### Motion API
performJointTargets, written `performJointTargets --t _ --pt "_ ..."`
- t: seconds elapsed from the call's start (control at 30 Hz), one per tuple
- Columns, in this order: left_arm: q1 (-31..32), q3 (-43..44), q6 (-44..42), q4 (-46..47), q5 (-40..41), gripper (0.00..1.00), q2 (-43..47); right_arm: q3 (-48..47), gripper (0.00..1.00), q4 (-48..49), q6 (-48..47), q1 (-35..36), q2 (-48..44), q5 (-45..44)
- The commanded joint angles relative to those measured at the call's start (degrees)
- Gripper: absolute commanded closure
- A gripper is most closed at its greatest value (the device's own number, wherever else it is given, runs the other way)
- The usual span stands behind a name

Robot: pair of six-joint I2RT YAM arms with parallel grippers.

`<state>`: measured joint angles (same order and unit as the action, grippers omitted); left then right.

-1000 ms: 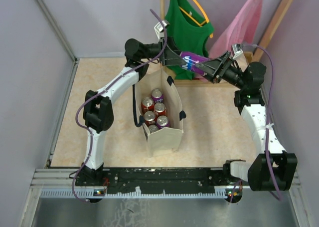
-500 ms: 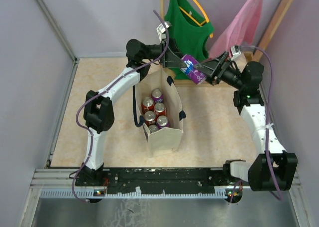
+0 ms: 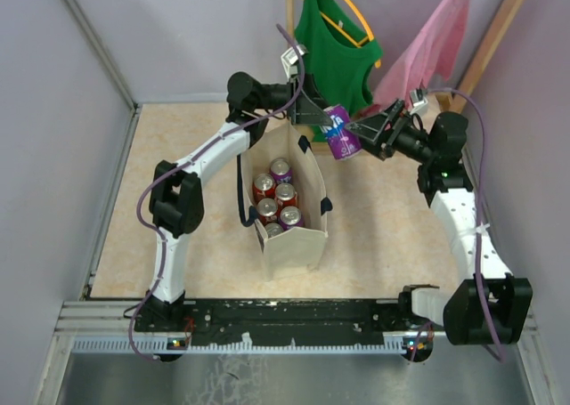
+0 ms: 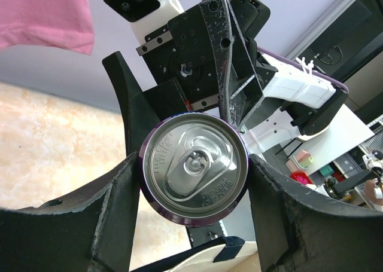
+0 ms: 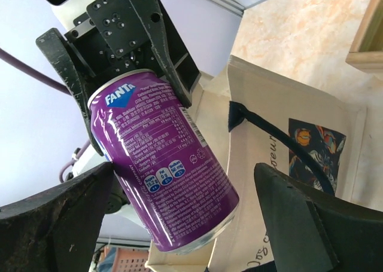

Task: Place the beverage into the canvas bag
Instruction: Place the drink at the center of the board.

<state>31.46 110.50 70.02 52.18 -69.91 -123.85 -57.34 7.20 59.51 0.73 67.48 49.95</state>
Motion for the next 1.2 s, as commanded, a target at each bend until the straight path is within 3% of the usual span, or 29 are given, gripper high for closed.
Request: performJointTargets --t 0.0,0.47,0.9,1.17 --pt "0.25 0.7 -0.33 3.16 1.41 1.0 3.27 0.52 0.02 -4.84 -4.11 0.23 -1.27 -3.8" --pt "-0.17 -1.08 -8.06 -2.99 -1.6 1.0 3.46 0.57 0.02 -9.55 -7.55 0.21 -3.09 -7.47" --pt "-0.66 5.33 -35.14 -32.64 5.39 1.0 6.6 -0.96 0.03 -12.09 -9.54 0.18 -3.3 -8.81" --pt "-2.05 8.45 -52.46 -44.78 13.21 1.0 10.23 -0.54 0.03 -13.13 -10.19 0.25 -4.02 -9.67"
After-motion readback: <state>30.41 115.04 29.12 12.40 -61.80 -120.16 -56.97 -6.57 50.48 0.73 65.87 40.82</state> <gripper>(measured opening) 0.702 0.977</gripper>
